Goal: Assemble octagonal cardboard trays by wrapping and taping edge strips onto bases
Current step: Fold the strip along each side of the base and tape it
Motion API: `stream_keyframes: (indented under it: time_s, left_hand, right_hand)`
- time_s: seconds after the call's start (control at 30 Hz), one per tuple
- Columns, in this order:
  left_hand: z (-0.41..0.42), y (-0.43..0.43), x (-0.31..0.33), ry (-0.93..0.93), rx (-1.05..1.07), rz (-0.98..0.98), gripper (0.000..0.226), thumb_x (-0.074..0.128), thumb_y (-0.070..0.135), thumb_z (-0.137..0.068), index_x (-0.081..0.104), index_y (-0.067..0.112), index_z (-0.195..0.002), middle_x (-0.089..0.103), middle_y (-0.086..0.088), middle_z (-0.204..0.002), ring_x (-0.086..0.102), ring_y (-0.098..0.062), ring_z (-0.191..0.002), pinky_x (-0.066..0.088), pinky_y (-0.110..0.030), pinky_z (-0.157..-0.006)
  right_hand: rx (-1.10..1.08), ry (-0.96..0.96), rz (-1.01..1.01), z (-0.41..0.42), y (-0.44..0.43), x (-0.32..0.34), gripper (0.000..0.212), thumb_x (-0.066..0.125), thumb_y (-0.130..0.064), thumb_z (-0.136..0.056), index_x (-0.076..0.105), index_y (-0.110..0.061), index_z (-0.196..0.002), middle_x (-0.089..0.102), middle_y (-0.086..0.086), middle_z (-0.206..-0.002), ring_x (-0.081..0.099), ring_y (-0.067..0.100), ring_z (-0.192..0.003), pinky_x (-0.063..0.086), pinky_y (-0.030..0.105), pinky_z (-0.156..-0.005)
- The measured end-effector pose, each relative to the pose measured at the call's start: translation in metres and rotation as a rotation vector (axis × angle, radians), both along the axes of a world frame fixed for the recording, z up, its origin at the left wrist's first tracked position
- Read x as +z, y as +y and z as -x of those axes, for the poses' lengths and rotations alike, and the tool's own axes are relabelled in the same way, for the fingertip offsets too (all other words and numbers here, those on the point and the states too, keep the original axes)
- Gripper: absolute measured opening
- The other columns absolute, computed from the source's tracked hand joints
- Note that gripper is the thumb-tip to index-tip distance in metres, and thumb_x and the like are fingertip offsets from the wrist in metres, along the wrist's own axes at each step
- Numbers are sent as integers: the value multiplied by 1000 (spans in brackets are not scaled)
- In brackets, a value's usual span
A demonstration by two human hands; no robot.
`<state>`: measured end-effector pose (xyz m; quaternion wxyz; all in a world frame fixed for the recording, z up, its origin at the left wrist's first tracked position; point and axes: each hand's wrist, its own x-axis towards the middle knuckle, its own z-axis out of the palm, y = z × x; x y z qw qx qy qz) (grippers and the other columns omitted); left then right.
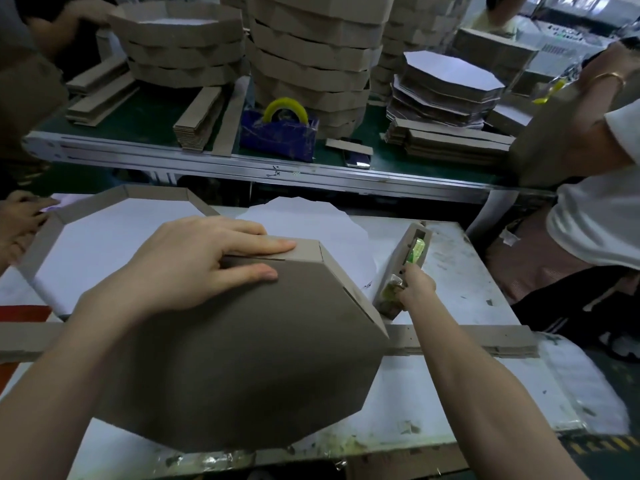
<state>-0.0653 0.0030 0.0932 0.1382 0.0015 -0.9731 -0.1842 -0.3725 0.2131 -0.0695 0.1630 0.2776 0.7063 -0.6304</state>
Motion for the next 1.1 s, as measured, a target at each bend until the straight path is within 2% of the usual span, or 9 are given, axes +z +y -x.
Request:
stream_keyframes:
  time_s: [0.13, 0.27, 0.43, 0.6, 0.67, 0.77, 0.87, 1.0, 1.1]
  left_hand:
    - [0, 1, -1, 9, 8, -6, 40, 23, 82, -80, 32, 79, -118, 46, 29, -126, 54, -3, -99, 53, -40, -69]
    - [0, 1, -2, 7, 17, 11, 39, 26, 79, -80, 32, 79, -119, 57, 27, -117, 58, -5, -98, 53, -38, -68]
    - [-1, -1, -3, 11, 25, 32, 42, 22, 81, -80, 33, 78, -120, 59, 27, -116, 58, -4, -98, 51, -35, -67]
    - [-4, -1, -4, 7, 37, 29, 45, 25, 79, -82, 37, 72, -125, 59, 28, -114, 57, -3, -94, 50, -32, -63]
    - [-4, 0, -4, -1, 47, 38, 45, 27, 76, -84, 40, 69, -126, 59, 28, -114, 57, -2, -94, 48, -30, -63]
    - [-5, 3, -4, -2, 68, 71, 46, 27, 74, -86, 41, 66, -129, 59, 27, -114, 57, -2, -94, 49, -32, -64]
    - [-10, 6, -4, 39, 109, 125, 47, 26, 71, -89, 46, 61, -130, 62, 24, -108, 58, -4, -91, 48, -29, -61]
    - [-19, 11, -5, 120, 156, 139, 49, 24, 67, -93, 57, 52, -126, 66, 20, -103, 63, -9, -90, 49, -27, -58]
    - [-31, 10, -3, 158, 149, 145, 48, 27, 64, -94, 60, 48, -125, 68, 15, -104, 65, -13, -91, 52, -31, -58]
  right_hand:
    - [-272, 96, 211, -18, -3, -6, 25, 56, -36, -80, 65, -13, -77, 65, 0, -75, 57, 19, -66, 42, 29, -56]
    - [-257, 142, 193, -49, 5, -31, 19, 57, -29, -87, 58, -16, -73, 57, -1, -72, 47, 11, -57, 37, 22, -46]
    - [-99, 229, 52, -67, 23, -59, 21, 63, -18, -94, 64, -3, -79, 62, 12, -86, 56, 20, -76, 43, 25, -65]
    - [-8, 220, -60, -61, 37, -70, 26, 65, -11, -95, 64, -2, -70, 68, 10, -122, 63, 27, -111, 50, 41, -103]
    - [28, 193, -111, -60, 45, -73, 24, 64, -14, -96, 65, -4, -74, 69, 11, -120, 64, 32, -109, 52, 46, -99]
    - [-8, 207, -129, -68, 40, -64, 23, 62, -20, -97, 68, 1, -88, 67, 15, -91, 66, 39, -96, 52, 41, -83]
    - [-61, 321, -115, -83, 19, -27, 17, 55, -22, -100, 65, -11, -107, 64, 7, -106, 61, 25, -96, 52, 40, -88]
    - [341, 498, 174, -117, -14, 58, 41, 50, -20, -104, 48, -34, -142, 58, 4, -132, 62, 20, -115, 55, 38, -95]
    - [858, 573, 266, -147, -21, 114, 36, 46, -35, -104, 47, -45, -139, 73, 3, -111, 71, 17, -102, 59, 29, -84]
